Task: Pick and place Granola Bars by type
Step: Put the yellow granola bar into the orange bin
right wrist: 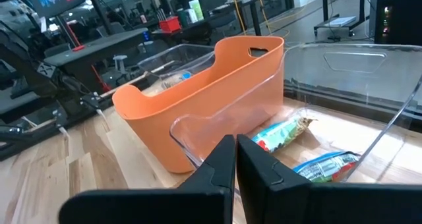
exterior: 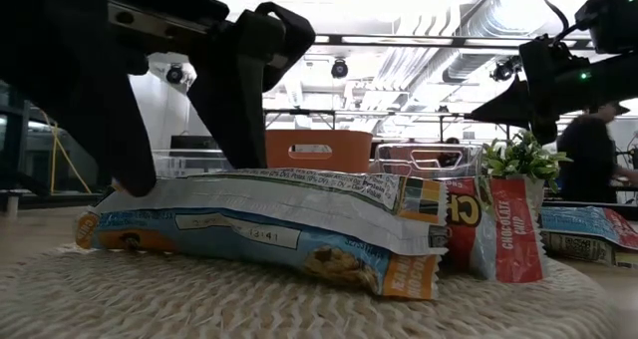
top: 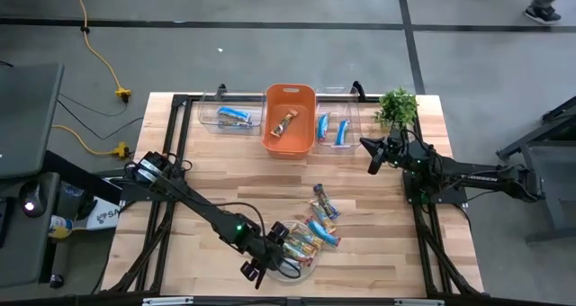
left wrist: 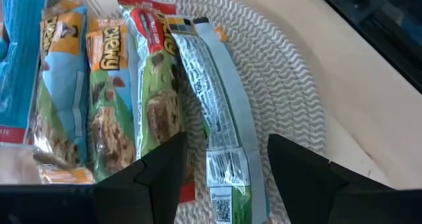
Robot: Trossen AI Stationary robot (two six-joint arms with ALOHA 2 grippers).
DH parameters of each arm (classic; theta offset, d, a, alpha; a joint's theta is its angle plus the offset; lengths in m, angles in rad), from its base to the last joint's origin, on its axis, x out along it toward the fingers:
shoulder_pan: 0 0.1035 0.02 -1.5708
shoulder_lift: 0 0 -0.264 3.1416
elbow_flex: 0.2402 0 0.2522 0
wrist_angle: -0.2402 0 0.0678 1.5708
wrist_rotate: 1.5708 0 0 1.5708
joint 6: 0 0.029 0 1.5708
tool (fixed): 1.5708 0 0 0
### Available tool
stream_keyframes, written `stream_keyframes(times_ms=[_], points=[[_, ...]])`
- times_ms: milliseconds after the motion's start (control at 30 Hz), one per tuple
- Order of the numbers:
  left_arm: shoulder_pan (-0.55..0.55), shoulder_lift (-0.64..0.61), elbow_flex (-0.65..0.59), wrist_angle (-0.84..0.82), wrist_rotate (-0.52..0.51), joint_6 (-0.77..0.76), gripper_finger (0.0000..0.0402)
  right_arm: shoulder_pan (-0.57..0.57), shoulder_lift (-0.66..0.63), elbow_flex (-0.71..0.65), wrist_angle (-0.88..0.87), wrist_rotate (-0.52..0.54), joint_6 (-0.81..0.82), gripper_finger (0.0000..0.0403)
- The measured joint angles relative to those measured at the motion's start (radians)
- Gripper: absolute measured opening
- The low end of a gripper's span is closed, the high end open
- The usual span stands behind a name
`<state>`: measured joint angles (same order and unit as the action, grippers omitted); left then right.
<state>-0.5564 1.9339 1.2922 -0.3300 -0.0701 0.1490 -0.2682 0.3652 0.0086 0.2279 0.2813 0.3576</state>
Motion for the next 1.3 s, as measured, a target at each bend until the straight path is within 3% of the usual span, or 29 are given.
stream_keyframes(times_ms=[433, 900, 1300], points=[[0.000, 0.057, 0.001, 0.020, 0.013, -0.023, 0.0202, 0.000, 0.000, 0.000, -0.006, 0.000, 0.000, 0.0000], [0.000, 0.058, 0.001, 0.013, 0.000, -0.032, 0.0083, 0.000, 0.000, 0.000, -0.006, 0.000, 0.000, 0.0000], [0.000, 0.047, 0.010, -0.010, -0.023, -0.050, 0.0069, 0.000, 0.000, 0.000, -0.006, 0.000, 0.000, 0.0000]])
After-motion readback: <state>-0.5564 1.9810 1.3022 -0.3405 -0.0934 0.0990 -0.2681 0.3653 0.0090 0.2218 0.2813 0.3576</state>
